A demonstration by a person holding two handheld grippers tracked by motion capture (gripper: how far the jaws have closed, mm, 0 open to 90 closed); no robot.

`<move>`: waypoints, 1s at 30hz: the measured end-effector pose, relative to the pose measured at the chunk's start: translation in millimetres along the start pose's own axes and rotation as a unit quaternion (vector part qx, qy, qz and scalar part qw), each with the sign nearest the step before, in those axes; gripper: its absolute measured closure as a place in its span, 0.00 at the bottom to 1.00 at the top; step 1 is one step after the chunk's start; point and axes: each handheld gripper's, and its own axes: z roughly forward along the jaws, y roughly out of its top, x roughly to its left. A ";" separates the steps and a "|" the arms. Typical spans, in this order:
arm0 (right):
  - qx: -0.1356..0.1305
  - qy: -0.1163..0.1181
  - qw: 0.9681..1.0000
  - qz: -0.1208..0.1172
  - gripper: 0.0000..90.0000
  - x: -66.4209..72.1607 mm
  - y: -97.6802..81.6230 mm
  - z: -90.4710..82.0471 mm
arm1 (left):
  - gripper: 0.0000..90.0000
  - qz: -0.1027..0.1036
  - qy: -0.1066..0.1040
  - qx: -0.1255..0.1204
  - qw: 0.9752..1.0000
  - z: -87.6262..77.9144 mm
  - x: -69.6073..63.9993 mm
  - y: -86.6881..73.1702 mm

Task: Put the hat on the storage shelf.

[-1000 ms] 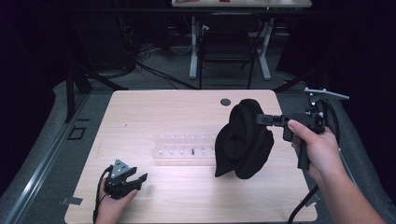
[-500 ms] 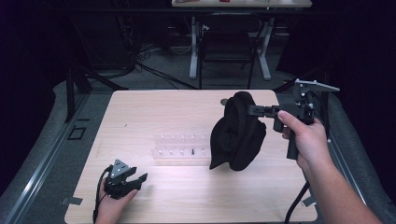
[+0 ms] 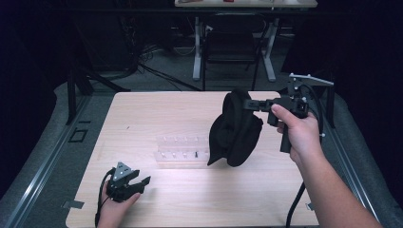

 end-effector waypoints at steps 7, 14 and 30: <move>0.004 0.000 1.000 -0.004 0.98 0.7 2.9 14.1 | 0.51 0.000 0.002 0.000 1.000 -0.6 1.3 0.1; 0.006 0.003 1.000 -0.002 0.98 0.1 4.5 29.2 | 0.51 -0.002 0.001 -0.002 1.000 -0.5 1.3 0.3; 0.001 -0.006 1.000 -0.009 0.98 3.1 10.5 54.4 | 0.51 -0.002 0.000 -0.004 1.000 -1.4 2.9 0.5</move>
